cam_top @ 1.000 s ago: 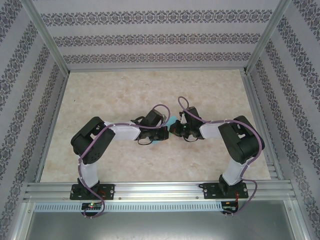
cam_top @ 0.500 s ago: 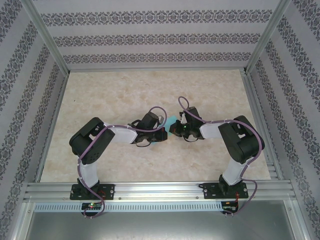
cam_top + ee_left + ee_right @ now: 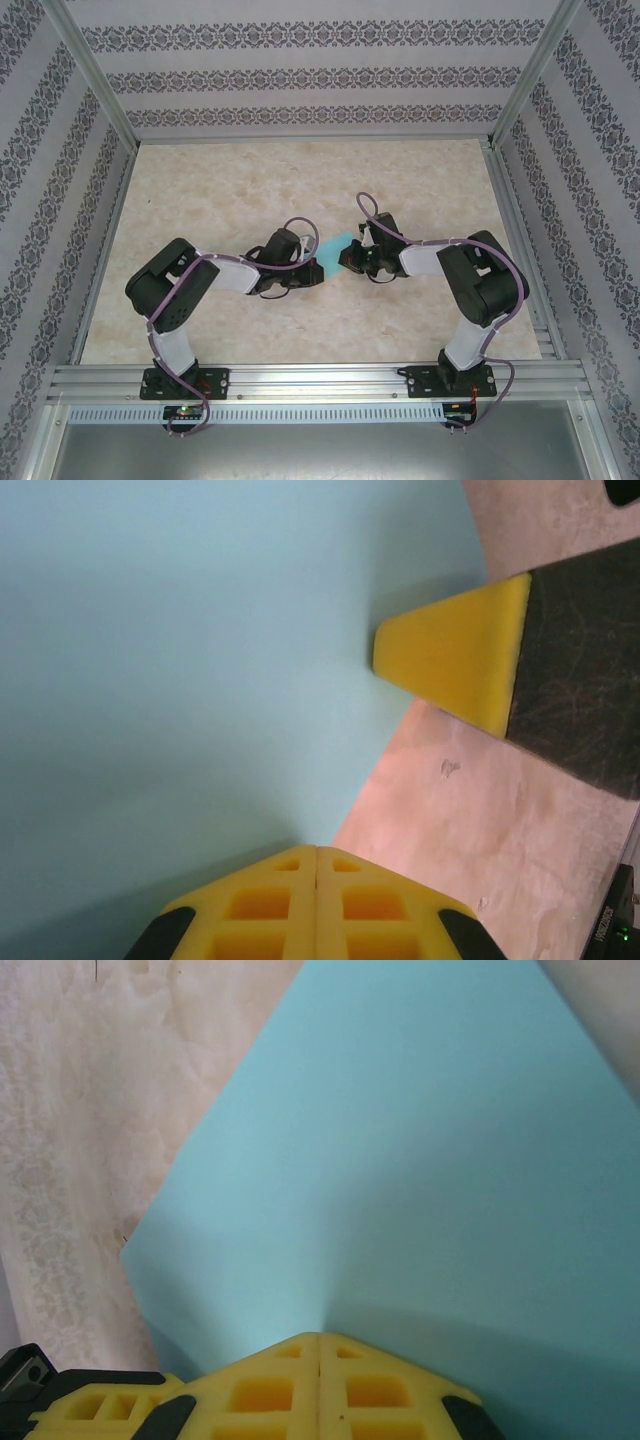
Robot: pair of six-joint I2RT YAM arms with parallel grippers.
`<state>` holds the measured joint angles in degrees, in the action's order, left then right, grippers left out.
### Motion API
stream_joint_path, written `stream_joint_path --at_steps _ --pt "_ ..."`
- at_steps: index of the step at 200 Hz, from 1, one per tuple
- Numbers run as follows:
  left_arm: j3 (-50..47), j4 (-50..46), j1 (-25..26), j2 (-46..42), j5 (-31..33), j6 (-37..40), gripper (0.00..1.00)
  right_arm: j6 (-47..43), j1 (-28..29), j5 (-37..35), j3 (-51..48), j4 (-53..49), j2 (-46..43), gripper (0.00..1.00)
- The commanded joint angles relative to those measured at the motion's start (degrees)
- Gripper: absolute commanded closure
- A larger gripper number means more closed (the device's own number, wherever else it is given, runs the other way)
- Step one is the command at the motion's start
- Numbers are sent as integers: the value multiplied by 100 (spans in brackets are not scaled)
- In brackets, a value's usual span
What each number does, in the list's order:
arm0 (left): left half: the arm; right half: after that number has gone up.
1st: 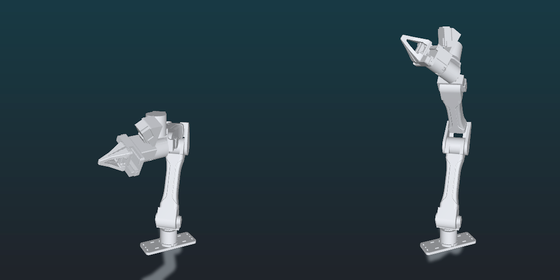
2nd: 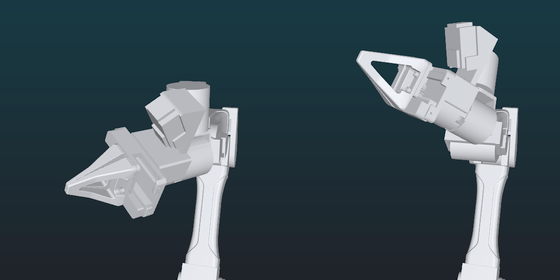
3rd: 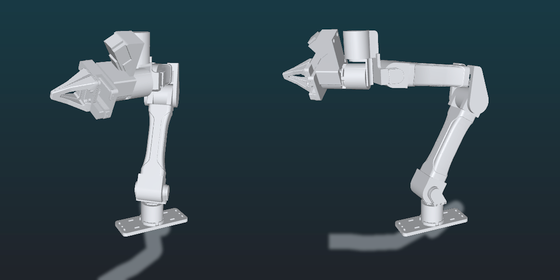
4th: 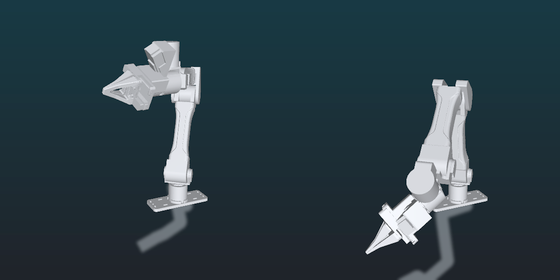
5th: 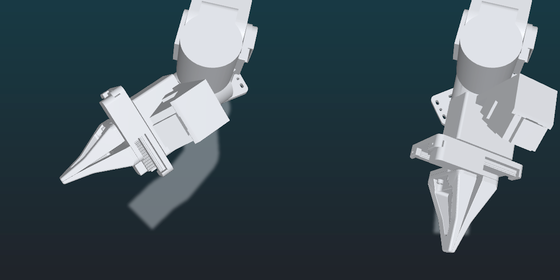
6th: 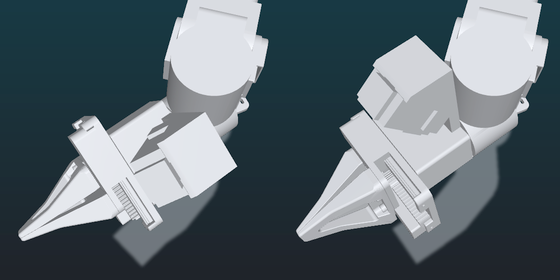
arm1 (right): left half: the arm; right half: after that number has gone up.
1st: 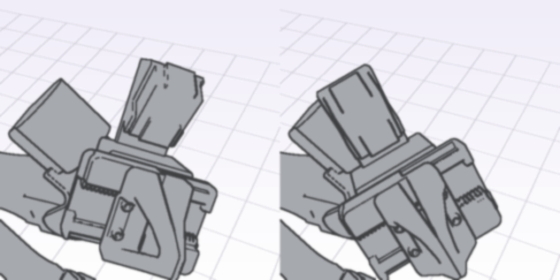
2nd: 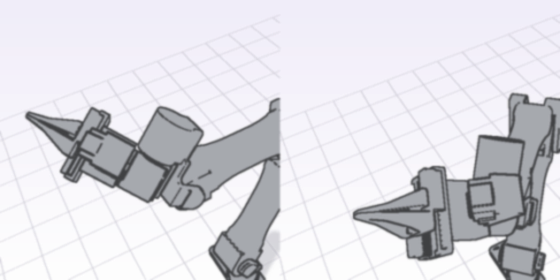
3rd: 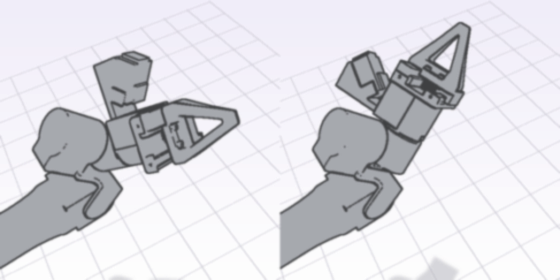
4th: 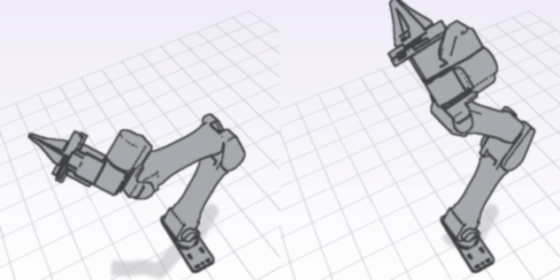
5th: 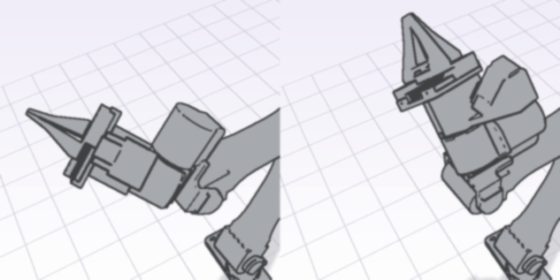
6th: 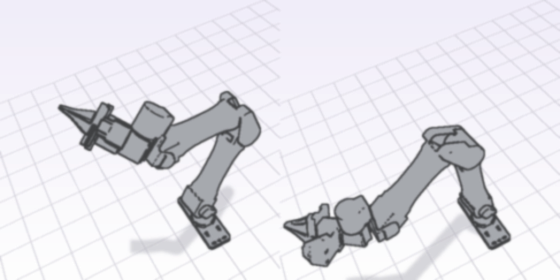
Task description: Fold a paper plane with a square sheet of paper (pick it up from the middle)
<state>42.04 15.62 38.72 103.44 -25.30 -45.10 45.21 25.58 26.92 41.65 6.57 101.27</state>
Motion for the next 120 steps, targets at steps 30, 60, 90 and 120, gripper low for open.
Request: stream_joint_path --at_steps 30,60,90,120 --pt "-408 -1305 -67 -344 -34 410 95 -183 -185 -840 -192 -1245 428 100" --pt "-491 -1558 -75 -395 207 475 95 -180 -182 -837 -192 -1225 454 100" --pt "-571 -1484 -143 -325 419 389 95 -201 -185 -837 -201 -1231 463 100" --pt "-748 -1393 -275 -407 443 308 95 -212 -183 -854 -209 -1240 470 100"
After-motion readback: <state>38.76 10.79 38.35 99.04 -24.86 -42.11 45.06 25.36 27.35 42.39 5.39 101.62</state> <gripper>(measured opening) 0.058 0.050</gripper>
